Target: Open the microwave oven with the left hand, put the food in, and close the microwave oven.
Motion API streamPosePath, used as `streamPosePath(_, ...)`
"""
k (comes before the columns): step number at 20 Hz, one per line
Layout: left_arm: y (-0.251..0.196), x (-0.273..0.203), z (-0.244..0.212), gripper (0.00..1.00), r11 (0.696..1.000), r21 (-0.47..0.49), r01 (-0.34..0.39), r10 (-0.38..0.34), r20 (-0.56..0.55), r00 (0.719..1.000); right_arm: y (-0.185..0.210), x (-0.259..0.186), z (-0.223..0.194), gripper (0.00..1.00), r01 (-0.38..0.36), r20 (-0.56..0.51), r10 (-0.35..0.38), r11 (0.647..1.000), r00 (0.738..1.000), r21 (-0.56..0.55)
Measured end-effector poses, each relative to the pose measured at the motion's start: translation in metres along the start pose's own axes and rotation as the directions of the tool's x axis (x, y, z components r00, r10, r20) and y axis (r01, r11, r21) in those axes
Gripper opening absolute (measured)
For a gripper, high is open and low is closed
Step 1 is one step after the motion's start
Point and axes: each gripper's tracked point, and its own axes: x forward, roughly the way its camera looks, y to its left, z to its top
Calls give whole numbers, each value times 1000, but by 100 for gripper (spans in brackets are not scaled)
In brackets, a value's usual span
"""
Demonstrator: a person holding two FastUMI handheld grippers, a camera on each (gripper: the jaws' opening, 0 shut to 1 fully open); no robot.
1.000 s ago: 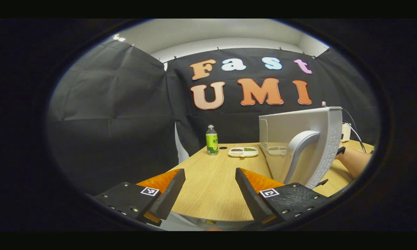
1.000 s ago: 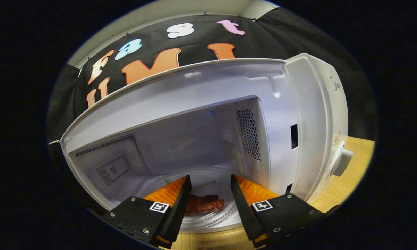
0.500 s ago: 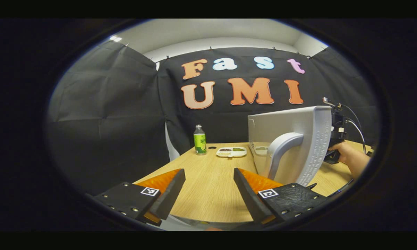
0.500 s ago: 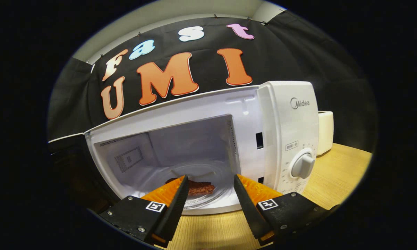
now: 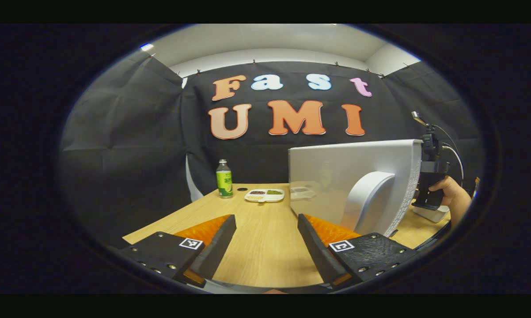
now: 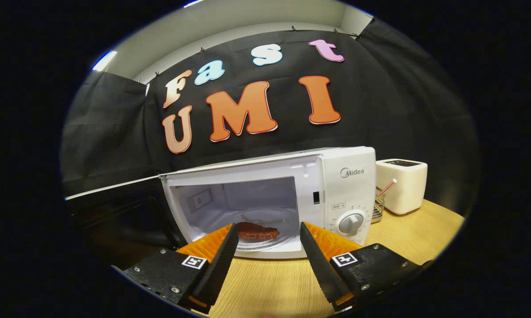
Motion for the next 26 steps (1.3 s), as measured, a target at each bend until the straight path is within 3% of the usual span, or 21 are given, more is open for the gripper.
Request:
streamPosePath(4,-45,14,-2,88,996,-1,92,-92,-16,996,-19,-23,17,88,-31,39,32,999,999,-36)
streamPosePath(8,-92,26,-2,84,983,15,185,-184,-31,982,-48,-40,13,89,-2,13,3,999,1000,-49)
streamPosePath(11,-129,35,-1,62,968,47,247,-246,-28,969,-65,-55,23,88,10,30,-8,997,1000,-72)
streamPosePath(12,-142,38,-3,44,961,58,272,-270,-34,962,-69,-60,26,89,10,33,-8,997,999,-73)
streamPosePath(13,-153,42,-4,38,955,68,288,-286,-36,958,-71,-65,28,89,6,36,-4,997,999,-73)
streamPosePath(14,-164,45,-6,24,949,78,305,-303,-39,952,-74,-69,32,89,4,40,-1,997,999,-72)
streamPosePath(15,-176,49,-6,26,946,85,314,-311,-42,949,-78,-75,34,89,3,43,0,997,999,-74)
streamPosePath(18,-198,65,-10,10,942,84,326,-322,-55,945,-89,-88,42,89,6,56,0,995,998,-96)
streamPosePath(26,-243,111,-6,10,942,13,335,-334,-53,941,-118,-113,47,89,39,62,-32,992,998,-119)
